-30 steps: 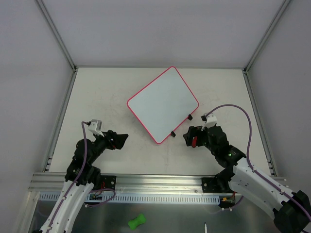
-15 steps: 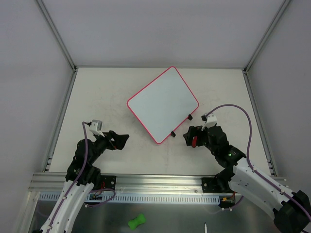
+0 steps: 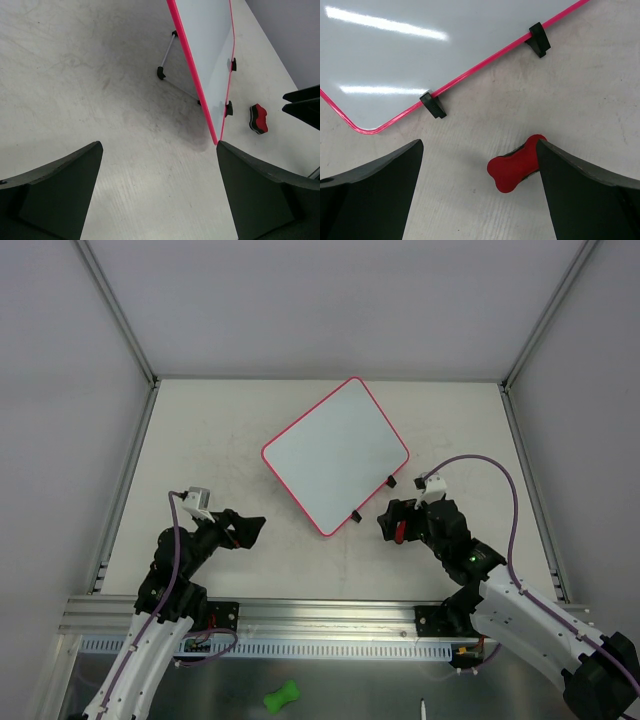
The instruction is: Erase the whiteboard
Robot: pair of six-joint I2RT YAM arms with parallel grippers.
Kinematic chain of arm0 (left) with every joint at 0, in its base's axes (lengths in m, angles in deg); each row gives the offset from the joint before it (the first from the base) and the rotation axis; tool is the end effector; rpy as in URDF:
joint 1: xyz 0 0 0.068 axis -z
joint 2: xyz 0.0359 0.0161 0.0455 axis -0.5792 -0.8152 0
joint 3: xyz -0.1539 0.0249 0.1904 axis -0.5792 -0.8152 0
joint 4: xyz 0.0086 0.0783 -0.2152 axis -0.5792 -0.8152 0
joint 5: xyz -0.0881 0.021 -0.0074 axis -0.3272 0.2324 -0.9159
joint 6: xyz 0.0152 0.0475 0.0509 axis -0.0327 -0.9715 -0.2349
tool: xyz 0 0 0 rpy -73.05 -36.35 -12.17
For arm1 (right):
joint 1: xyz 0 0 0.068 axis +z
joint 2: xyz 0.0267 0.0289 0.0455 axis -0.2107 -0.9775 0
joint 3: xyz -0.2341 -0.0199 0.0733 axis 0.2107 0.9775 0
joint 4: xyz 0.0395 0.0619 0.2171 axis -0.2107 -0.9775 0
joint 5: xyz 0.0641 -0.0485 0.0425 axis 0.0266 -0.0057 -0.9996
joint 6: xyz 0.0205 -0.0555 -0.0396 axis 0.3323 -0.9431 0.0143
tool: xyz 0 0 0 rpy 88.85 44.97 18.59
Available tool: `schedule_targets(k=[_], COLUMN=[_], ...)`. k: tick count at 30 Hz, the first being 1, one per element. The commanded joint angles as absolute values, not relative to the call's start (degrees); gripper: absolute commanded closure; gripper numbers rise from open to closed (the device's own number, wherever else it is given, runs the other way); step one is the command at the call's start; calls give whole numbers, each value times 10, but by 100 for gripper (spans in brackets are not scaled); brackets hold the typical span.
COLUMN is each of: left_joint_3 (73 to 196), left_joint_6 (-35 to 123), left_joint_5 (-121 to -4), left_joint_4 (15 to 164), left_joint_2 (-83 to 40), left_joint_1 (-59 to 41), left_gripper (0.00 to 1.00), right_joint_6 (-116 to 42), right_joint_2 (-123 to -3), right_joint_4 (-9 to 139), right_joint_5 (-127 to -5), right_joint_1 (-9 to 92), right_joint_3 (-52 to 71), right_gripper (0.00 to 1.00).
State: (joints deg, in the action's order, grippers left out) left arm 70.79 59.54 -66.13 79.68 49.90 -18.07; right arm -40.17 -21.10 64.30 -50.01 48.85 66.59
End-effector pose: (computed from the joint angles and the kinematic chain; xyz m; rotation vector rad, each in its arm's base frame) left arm 0.1108 -0.0473 0.1984 0.0283 1.6813 -0.7540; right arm 0.1473 0.0990 0.1969 -0.4654 1.9050 0.3203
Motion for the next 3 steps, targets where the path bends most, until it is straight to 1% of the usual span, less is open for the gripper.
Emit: schedule_targets(k=[1,3], left_joint_3=[702,701], left_joint_6=[596,597], left_joint_5=[-664,-665], left_joint_4=[817,816], left_joint_2=[504,505], left_joint_1=[-177,-177], left_gripper=[1,1], right_joint_6=[-411,-410], right_joint_2=[-209,-214], right_joint_4=[669,665], right_joint_5=[-482,-480], right_joint_1=[493,492], right_joint_3=[667,663], right_gripper=[1,1])
